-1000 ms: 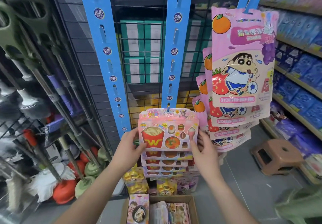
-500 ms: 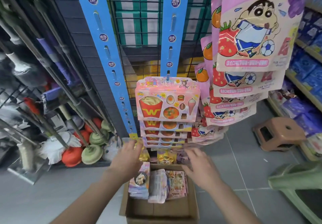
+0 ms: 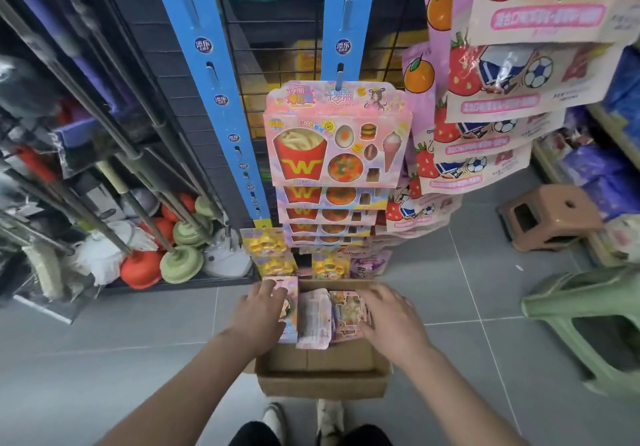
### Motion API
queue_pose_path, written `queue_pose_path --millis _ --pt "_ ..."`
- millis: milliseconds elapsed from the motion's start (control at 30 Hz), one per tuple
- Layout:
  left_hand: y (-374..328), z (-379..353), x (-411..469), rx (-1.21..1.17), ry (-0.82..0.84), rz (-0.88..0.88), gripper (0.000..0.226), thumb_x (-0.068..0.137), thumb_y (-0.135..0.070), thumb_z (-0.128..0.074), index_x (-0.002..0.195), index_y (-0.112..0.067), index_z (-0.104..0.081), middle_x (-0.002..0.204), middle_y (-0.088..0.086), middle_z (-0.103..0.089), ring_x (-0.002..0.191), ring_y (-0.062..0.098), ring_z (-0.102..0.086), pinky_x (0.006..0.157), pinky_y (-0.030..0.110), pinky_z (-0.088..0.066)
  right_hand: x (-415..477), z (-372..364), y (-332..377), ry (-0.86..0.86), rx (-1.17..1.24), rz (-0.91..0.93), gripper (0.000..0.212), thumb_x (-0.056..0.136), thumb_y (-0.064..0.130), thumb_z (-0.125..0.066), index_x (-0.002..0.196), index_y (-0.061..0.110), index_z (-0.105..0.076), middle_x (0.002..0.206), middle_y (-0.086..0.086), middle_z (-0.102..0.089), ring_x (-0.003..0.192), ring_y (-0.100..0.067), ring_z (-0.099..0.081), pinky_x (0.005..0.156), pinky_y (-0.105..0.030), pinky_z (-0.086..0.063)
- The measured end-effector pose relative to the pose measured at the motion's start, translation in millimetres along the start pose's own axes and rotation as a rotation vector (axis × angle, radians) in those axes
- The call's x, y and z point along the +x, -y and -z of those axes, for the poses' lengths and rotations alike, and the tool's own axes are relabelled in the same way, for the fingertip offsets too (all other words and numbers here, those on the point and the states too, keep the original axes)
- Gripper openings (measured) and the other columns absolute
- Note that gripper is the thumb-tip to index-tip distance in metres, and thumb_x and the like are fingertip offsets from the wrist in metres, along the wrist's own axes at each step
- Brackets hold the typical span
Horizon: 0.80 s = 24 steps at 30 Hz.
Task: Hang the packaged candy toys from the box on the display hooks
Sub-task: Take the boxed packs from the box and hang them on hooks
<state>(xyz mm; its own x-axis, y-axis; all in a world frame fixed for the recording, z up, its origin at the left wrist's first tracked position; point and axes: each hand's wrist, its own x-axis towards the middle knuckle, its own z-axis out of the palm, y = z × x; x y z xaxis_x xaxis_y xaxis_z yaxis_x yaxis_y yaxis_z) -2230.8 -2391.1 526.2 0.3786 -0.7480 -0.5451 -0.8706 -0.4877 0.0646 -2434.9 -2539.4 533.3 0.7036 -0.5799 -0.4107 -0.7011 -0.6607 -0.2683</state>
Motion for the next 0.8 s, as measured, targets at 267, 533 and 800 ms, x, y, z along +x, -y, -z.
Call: queue_pose_path --millis 267,533,800 --pt "33.7 -48.9 6.5 -0.045 0.073 -0.011 0.06 0.1 -0.034 -0.056 0.154 -0.023 -0.032 0.161 0.006 -0.031 0.144 0.028 -0.036 0.109 0.04 -0.043 5.6 -49.2 25.3 0.075 0.033 -0.103 0.062 0.096 0.04 -0.058 0.153 0.032 -0.036 0.156 0.002 -0.037 0.14 -0.024 -0.042 0.114 -0.039 -0.035" --pt "54.6 -124.4 45.4 -0.09 0.139 0.02 0.053 0.103 -0.034 -0.048 0.152 -0.021 -0.034 0.158 0.006 -0.035 0.141 0.028 -0.039 0.11 0.041 -0.044 48.1 -136.7 16.0 0.17 0.046 -0.149 0.062 0.097 0.039 -0.057 0.154 0.032 -0.033 0.159 0.003 -0.033 0.141 -0.025 -0.041 0.116 -0.041 -0.036" --pt "35.1 -238.5 123.0 -0.053 0.241 0.018 0.052 0.099 -0.033 -0.053 0.147 -0.02 -0.037 0.152 0.006 -0.036 0.139 0.029 -0.04 0.107 0.04 -0.043 104.7 -264.5 -40.4 0.242 0.032 -0.19 0.064 0.097 0.041 -0.058 0.154 0.034 -0.032 0.151 0.003 -0.041 0.135 -0.024 -0.045 0.11 -0.038 -0.037"
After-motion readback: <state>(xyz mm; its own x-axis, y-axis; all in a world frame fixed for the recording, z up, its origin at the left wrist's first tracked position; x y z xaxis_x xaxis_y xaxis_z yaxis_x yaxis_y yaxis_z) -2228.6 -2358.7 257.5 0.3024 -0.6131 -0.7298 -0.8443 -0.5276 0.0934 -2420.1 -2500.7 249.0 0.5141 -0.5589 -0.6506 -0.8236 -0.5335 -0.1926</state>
